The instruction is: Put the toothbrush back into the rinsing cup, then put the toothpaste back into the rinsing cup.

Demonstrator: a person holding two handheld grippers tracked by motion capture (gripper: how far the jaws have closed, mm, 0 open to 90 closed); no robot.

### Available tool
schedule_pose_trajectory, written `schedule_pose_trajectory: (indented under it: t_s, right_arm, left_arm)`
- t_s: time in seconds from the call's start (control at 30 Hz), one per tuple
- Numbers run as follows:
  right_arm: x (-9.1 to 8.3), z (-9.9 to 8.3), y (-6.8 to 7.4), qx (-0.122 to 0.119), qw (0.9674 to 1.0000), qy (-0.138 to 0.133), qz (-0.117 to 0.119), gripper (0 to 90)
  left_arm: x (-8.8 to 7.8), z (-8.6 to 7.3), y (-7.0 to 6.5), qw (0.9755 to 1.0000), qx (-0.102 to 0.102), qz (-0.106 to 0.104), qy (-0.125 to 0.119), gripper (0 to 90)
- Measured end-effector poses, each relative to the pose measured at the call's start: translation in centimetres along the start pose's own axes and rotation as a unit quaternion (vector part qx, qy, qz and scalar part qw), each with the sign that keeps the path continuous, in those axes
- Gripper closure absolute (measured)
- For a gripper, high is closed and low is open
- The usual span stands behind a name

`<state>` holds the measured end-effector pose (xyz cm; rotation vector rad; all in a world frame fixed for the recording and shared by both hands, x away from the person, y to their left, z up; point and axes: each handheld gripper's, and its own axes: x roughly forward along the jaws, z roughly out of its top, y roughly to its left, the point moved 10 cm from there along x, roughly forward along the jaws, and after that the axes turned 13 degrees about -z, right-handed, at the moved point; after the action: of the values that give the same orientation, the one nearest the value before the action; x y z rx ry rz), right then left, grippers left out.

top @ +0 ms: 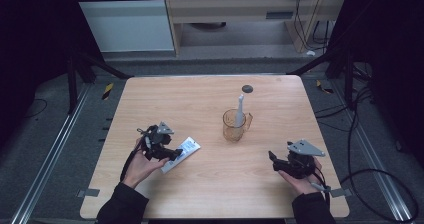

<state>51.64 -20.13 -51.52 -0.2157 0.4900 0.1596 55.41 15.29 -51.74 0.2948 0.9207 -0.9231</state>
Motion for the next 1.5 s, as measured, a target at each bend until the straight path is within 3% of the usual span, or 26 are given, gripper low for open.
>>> schedule_pose_trajectory:
  t_s: [0.3, 0.53, 0.93, 1.5]
  right_arm:
    - [0.0, 0.0, -0.4, 0.001, 1.0, 0.001, -0.005, 23.6]
    - [0.1, 0.1, -0.5, 0.002, 1.0, 0.004, -0.002, 23.4]
    - [0.1, -0.2, -0.3, -0.007, 0.9999, 0.012, -0.002, 23.6]
    - [0.1, -0.4, 0.0, -0.013, 0.9998, 0.018, 0.001, 23.6]
  left_arm:
    - [1.2, 1.4, -0.1, 0.9996, 0.011, -0.01, 0.023, 35.5]
    - [2.3, 1.1, 0.1, 0.9986, 0.014, -0.012, 0.049, 35.7]
    - [2.9, 0.4, 0.3, 0.9974, 0.012, -0.014, 0.07, 36.1]
    - [4.4, -1.0, 0.1, 0.9929, 0.006, -0.024, 0.116, 37.6]
